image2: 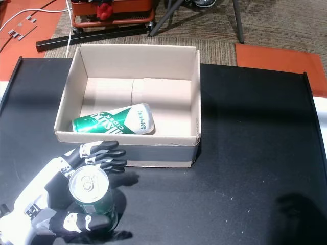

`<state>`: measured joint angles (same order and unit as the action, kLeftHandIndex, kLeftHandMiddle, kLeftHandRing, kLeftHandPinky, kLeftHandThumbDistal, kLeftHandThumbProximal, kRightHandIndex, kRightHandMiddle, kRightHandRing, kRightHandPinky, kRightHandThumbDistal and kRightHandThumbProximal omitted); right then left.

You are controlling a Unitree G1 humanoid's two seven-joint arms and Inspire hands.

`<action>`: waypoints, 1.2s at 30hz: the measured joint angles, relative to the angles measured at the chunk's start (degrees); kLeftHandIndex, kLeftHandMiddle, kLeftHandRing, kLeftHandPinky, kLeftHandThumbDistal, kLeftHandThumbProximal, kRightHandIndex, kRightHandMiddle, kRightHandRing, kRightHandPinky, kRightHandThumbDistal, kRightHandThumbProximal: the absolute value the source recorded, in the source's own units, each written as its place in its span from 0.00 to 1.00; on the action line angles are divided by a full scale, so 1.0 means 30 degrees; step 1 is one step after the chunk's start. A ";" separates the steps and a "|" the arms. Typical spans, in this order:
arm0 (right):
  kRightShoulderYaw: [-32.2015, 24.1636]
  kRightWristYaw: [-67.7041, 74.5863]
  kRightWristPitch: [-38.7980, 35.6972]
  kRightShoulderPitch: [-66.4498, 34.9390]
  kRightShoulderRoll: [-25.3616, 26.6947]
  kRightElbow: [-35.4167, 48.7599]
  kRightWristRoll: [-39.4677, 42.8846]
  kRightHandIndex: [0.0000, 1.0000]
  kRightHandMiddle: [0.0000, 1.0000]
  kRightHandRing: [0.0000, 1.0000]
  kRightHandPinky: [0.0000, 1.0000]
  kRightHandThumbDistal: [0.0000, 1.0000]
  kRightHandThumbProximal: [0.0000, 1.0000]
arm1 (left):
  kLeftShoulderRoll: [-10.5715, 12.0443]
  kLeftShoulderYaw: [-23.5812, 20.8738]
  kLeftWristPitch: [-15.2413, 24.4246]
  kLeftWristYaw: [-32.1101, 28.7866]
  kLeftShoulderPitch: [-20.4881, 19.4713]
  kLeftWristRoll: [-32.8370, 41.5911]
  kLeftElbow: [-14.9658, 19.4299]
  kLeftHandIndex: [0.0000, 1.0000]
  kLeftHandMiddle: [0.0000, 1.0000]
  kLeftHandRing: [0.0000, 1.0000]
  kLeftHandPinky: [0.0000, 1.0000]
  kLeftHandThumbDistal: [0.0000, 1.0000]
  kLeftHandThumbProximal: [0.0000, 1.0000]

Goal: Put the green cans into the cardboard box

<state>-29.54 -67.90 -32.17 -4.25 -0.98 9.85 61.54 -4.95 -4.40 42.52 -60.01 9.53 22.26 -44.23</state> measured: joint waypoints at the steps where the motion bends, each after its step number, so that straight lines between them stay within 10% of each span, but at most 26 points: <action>1: 0.0002 0.0010 0.0133 -0.0101 0.0010 0.0121 0.0013 0.65 0.64 0.71 0.81 1.00 0.70 | 0.0001 0.0025 0.0000 0.0002 0.0000 -0.0012 -0.0050 0.79 0.80 0.82 0.84 1.00 0.17; 36: -0.0226 0.0375 0.1337 -0.0995 0.0167 0.1165 0.0138 0.64 0.62 0.67 0.79 1.00 0.57 | 0.0259 0.0657 -0.0025 -0.0060 0.1348 -0.1542 -0.4215 0.80 0.79 0.79 0.80 1.00 0.21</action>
<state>-30.22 -66.77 -28.16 -7.24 -0.48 13.34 61.96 -4.17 -2.42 42.44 -60.19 13.57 17.64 -56.88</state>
